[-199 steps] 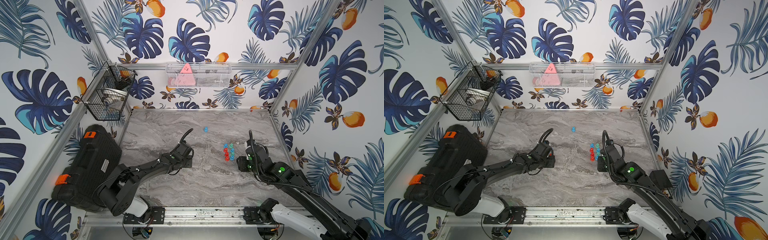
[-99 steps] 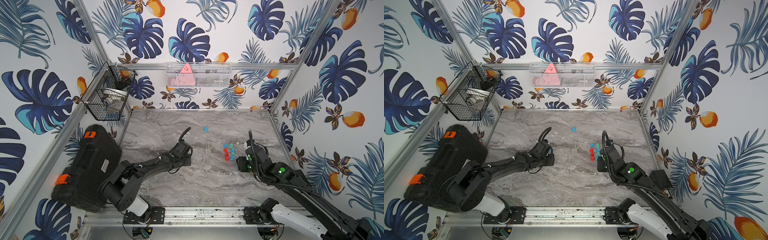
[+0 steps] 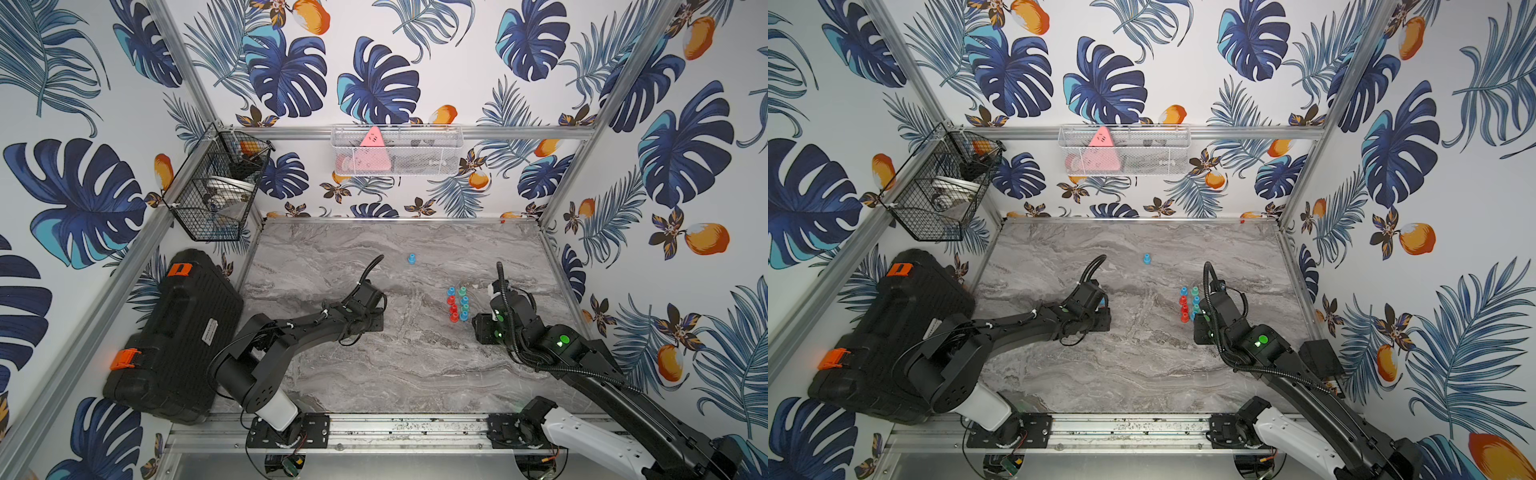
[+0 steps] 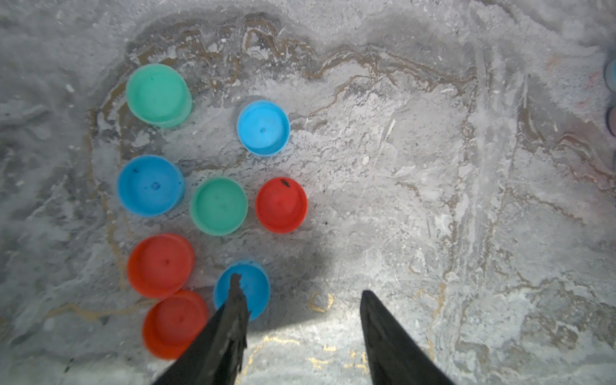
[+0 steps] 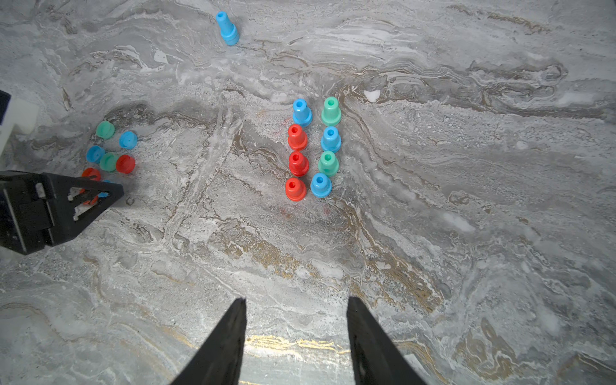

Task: Close the stamp cap
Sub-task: Move the cover to the center of the board.

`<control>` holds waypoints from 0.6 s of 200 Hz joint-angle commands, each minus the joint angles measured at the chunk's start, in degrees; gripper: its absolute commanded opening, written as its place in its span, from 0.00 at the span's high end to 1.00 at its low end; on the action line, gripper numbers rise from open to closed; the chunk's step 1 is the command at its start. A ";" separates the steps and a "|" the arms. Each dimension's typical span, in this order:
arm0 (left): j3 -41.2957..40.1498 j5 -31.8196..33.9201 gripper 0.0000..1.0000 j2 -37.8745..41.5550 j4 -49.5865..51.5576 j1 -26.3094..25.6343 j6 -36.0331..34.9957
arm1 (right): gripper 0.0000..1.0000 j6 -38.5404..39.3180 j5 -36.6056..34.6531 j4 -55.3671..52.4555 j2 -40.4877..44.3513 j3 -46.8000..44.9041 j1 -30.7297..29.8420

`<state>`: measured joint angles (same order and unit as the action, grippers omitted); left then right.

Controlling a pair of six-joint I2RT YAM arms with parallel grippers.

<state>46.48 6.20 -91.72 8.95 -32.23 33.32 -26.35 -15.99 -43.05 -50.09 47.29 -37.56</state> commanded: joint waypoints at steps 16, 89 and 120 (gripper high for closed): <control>0.89 -0.04 0.41 -1.30 -2.01 0.15 0.93 | 0.48 -0.52 -0.94 -0.37 -0.01 0.22 -0.14; -0.81 -0.56 0.42 -2.15 -3.47 0.12 1.71 | 0.48 -0.53 -0.99 -0.36 -0.36 0.27 -0.14; -1.88 -0.92 0.42 -1.67 -3.70 -0.14 2.33 | 0.48 -0.53 -1.06 -0.37 -0.10 0.26 -0.21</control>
<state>45.43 5.96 -93.82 5.19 -32.23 34.39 -26.35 -16.19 -43.07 -50.39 47.29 -37.65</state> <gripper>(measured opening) 0.581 0.518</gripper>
